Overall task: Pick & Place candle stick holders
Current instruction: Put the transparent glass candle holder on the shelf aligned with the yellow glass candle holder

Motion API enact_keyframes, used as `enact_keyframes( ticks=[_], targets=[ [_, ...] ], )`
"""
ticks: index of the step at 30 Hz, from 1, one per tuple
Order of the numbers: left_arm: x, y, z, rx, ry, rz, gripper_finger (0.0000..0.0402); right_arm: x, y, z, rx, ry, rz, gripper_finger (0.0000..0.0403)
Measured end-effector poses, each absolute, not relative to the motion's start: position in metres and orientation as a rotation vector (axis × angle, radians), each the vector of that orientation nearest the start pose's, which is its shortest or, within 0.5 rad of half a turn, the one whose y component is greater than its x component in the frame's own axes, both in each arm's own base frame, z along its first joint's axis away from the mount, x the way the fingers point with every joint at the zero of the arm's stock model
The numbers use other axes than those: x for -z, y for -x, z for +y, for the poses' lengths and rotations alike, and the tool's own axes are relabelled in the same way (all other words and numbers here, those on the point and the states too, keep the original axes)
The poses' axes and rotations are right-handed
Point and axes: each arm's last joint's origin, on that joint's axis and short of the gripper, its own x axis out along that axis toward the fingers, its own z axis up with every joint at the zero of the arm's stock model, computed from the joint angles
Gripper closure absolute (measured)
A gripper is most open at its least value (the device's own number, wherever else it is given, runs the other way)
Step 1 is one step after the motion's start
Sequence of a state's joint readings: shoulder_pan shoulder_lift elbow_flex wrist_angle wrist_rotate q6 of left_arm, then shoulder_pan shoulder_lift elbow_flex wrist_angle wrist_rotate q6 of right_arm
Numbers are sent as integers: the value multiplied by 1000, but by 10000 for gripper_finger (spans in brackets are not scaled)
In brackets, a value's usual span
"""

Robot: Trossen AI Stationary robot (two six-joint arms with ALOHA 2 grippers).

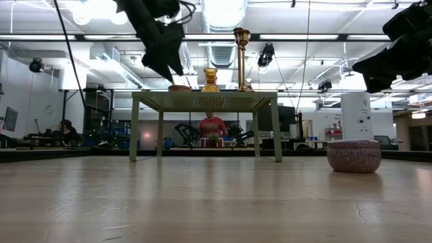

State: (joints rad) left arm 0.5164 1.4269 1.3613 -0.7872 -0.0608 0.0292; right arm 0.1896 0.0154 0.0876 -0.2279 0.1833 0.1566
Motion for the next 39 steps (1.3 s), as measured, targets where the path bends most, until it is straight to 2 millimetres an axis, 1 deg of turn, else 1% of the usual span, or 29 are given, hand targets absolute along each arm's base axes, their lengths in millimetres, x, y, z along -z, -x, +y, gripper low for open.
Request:
enact_keyframes(
  ticks=[6, 10, 13, 15, 18, 21, 27, 28, 29, 30, 36, 39],
  targets=[
    [-353, -236, 133, -501, 166, 795, 30, -170, -90, 12, 5, -127, 153, 394],
    [-357, -223, 121, -472, 161, 767, 33, -170, -90, 12, 6, -127, 153, 394],
    [-357, -214, 113, -459, 144, 760, 50, -170, -90, 12, 6, -127, 153, 394],
    [-356, -208, 109, -453, 134, 748, 74, -170, -90, 12, 6, -127, 153, 394],
    [-353, -202, 104, -456, 143, 720, 126, -170, -90, 12, 5, -127, 153, 394],
    [-346, -197, 98, -439, 156, 704, 196, -170, -90, 12, 5, -127, 153, 394],
    [-334, -186, 85, -406, 138, 644, 357, -170, -90, 12, 6, -127, 153, 394],
    [-333, -183, 82, -402, 135, 621, 379, -170, -90, 12, 5, -127, 153, 394],
    [-332, -180, 79, -397, 131, 595, 389, -170, -90, 12, 5, -127, 153, 394],
    [-332, -177, 76, -390, 125, 569, 391, -170, -90, 12, 5, -127, 153, 394],
    [-322, -155, 53, -318, 89, 462, 394, -170, -90, 12, 6, -127, 153, 394],
    [-314, -145, 46, -299, 110, 415, 397, -170, -90, 12, 6, -127, 153, 394]
  ],
)
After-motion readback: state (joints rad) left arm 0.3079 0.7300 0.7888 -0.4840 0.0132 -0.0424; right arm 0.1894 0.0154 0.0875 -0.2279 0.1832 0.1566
